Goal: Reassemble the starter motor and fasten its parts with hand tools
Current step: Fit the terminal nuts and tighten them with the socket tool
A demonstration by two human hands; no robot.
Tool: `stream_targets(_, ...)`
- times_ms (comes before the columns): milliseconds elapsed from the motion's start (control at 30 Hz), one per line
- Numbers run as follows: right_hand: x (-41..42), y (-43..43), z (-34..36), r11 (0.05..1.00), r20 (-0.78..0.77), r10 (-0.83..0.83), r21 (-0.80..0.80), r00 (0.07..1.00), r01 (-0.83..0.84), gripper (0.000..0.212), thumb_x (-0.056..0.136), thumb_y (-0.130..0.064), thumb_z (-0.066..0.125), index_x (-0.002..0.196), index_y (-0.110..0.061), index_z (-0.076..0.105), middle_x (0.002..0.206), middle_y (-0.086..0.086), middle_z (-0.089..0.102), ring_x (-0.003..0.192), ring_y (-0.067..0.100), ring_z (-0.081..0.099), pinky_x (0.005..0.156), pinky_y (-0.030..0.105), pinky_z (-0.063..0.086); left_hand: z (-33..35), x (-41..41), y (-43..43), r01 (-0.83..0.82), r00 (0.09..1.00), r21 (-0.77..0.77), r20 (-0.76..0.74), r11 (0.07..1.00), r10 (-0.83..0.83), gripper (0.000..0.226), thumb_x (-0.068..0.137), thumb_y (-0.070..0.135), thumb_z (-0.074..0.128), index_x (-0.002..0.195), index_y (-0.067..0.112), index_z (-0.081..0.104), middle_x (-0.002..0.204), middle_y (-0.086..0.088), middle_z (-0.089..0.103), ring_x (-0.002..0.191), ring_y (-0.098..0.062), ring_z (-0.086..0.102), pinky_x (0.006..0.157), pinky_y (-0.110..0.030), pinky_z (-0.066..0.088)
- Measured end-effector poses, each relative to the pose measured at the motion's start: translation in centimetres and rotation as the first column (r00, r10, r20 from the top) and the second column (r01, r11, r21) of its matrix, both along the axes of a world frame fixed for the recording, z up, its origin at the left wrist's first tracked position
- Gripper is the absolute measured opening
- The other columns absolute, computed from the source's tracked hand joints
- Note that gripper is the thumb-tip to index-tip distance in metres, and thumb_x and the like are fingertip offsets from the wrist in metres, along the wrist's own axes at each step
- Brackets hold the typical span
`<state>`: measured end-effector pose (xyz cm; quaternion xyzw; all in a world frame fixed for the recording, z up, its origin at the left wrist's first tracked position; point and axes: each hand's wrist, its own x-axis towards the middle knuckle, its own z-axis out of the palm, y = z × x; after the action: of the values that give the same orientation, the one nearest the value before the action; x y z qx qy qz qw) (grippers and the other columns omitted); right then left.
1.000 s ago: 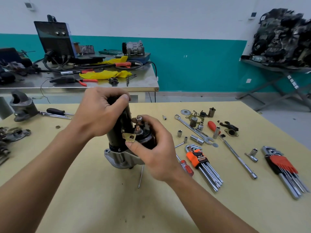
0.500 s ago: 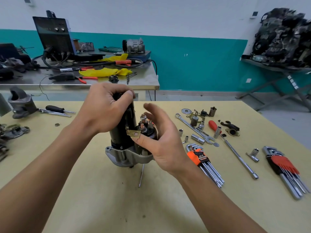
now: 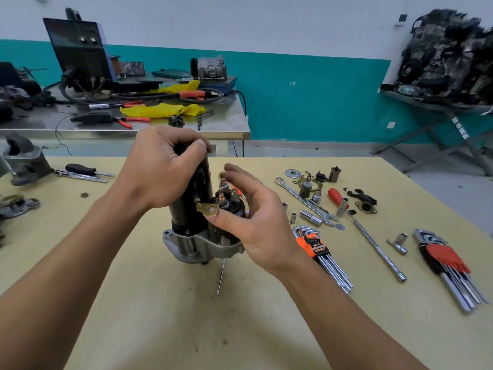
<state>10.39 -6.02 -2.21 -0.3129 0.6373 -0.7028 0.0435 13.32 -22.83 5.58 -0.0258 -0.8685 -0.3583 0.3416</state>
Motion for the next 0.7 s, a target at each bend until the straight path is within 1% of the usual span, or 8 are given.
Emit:
stream_targets(100, -0.05, -0.11, -0.17, 0.994, 0.065, -0.048, -0.091, 0.997, 0.054, 0.058, 0.064, -0.009, 0.089, 0.112, -0.009, 0.056, 0.129, -0.006, 0.059, 0.124, 0.006, 0.054, 0.099, 0.025, 0.05, 0.04, 0.02, 0.0, 0.001, 1.0, 0.005, 0.009, 1.0, -0.001, 0.026, 0.085, 0.027, 0.048, 0.081, 0.018, 0.073, 0.079, 0.013, 0.068, 0.075, -0.002, 0.058, 0.061, -0.018, 0.043)
stream_targets(167, -0.05, -0.03, -0.08, 0.998, 0.032, -0.035, -0.042, 0.999, 0.036, 0.063, 0.067, -0.014, 0.088, 0.121, -0.015, 0.056, 0.134, -0.008, 0.057, 0.129, 0.004, 0.05, 0.109, 0.03, 0.044, 0.04, 0.05, -0.04, 0.004, 1.0, -0.001, 0.007, 1.0, -0.004, 0.026, 0.085, 0.027, 0.048, 0.081, 0.018, 0.073, 0.079, 0.013, 0.067, 0.075, -0.003, 0.058, 0.061, -0.019, 0.042)
stream_targets(233, 0.06, -0.12, 0.03, 1.0, 0.008, -0.004, -0.01, 1.0, 0.004, 0.057, 0.067, -0.019, 0.086, 0.117, -0.019, 0.06, 0.136, -0.01, 0.056, 0.129, 0.001, 0.05, 0.107, 0.034, 0.047, 0.04, 0.08, -0.07, 0.004, 1.0, -0.003, 0.005, 1.0, -0.004, 0.026, 0.085, 0.027, 0.048, 0.082, 0.018, 0.073, 0.08, 0.011, 0.068, 0.076, -0.005, 0.059, 0.062, -0.02, 0.042)
stream_targets(333, 0.11, -0.16, 0.03, 0.995, 0.061, -0.053, -0.079, 0.997, 0.058, 0.058, 0.064, -0.014, 0.087, 0.112, -0.009, 0.056, 0.129, -0.007, 0.06, 0.122, 0.002, 0.055, 0.106, 0.041, 0.048, 0.03, 0.03, 0.03, 0.003, 1.0, 0.012, 0.013, 1.0, -0.003, 0.025, 0.084, 0.028, 0.048, 0.082, 0.019, 0.072, 0.08, 0.01, 0.067, 0.077, -0.004, 0.059, 0.062, -0.02, 0.044)
stream_targets(433, 0.13, -0.2, 0.23, 1.0, 0.0, -0.01, 0.01, 1.0, 0.01, 0.065, 0.067, -0.025, 0.085, 0.126, -0.022, 0.059, 0.137, -0.01, 0.057, 0.13, 0.001, 0.049, 0.11, 0.037, 0.043, 0.04, 0.01, 0.02, -0.001, 1.0, 0.006, 0.008, 1.0, 0.001, 0.025, 0.084, 0.028, 0.048, 0.081, 0.02, 0.072, 0.08, 0.011, 0.067, 0.077, -0.003, 0.059, 0.061, -0.018, 0.042)
stream_targets(533, 0.16, -0.29, -0.08, 0.994, 0.042, -0.049, -0.097, 0.998, 0.053, 0.048, 0.063, -0.017, 0.085, 0.104, -0.02, 0.06, 0.129, -0.008, 0.062, 0.124, 0.005, 0.055, 0.105, 0.044, 0.049, 0.05, -0.12, 0.12, 0.005, 1.0, 0.011, 0.016, 1.0, -0.006, 0.025, 0.084, 0.028, 0.049, 0.081, 0.02, 0.072, 0.081, 0.011, 0.068, 0.078, -0.004, 0.059, 0.062, -0.02, 0.043)
stream_targets(633, 0.07, -0.29, -0.01, 0.998, 0.006, -0.056, -0.029, 0.998, 0.056, 0.059, 0.065, -0.027, 0.085, 0.118, -0.027, 0.057, 0.135, -0.01, 0.057, 0.129, 0.003, 0.05, 0.112, 0.039, 0.042, 0.07, -0.18, 0.23, -0.005, 1.0, 0.021, 0.015, 1.0, 0.004, 0.025, 0.083, 0.029, 0.049, 0.082, 0.021, 0.072, 0.085, 0.006, 0.071, 0.079, -0.007, 0.06, 0.064, -0.021, 0.046)
stream_targets(700, 0.08, -0.25, 0.3, 1.0, -0.02, -0.013, 0.006, 1.0, 0.013, 0.052, 0.067, -0.03, 0.083, 0.115, -0.031, 0.062, 0.138, -0.01, 0.057, 0.13, 0.003, 0.05, 0.111, 0.039, 0.042, -0.06, -0.2, 0.34, -0.005, 1.0, 0.026, -0.003, 1.0, 0.005, 0.026, 0.084, 0.028, 0.049, 0.085, 0.019, 0.073, 0.087, 0.003, 0.072, 0.082, -0.009, 0.061, 0.066, -0.021, 0.048)
